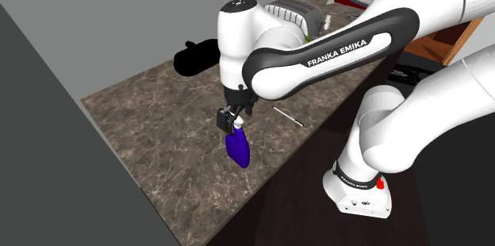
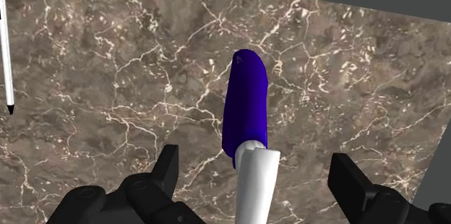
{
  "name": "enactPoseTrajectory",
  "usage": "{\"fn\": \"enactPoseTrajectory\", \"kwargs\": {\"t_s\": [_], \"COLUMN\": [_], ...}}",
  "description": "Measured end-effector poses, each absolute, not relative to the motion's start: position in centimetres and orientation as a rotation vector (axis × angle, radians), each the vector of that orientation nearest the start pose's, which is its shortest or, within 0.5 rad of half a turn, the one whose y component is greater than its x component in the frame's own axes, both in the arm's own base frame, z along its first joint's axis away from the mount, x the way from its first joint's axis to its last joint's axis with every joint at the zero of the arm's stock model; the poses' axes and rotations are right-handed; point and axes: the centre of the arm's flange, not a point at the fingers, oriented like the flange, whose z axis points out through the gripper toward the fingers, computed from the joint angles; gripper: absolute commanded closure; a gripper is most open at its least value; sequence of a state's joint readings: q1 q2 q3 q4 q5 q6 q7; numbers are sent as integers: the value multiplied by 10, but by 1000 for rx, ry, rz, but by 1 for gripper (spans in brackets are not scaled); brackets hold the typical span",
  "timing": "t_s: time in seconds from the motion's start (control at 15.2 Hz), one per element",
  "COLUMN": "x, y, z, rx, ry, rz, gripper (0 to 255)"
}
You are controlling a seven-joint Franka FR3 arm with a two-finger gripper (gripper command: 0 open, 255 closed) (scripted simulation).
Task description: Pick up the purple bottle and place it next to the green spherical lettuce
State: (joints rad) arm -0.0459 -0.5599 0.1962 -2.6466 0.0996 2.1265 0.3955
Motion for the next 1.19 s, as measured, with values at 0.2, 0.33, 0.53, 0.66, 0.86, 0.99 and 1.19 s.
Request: {"fn": "enactPoseTrajectory", "kwargs": {"t_s": [0.2,0.33,0.53,0.66,0.86,0.99,1.19], "x": [366,366,366,366,365,366,365], "y": [58,58,58,58,58,58,58], "z": [419,419,419,419,419,421,435], "rx": [-3109,-3109,-3109,-3109,-3109,-3109,-3109], "ry": [508,508,508,508,508,508,508], "rz": [-59,-59,-60,-60,-60,-59,-60], "gripper": [0,255,255,255,255,255,255]}}
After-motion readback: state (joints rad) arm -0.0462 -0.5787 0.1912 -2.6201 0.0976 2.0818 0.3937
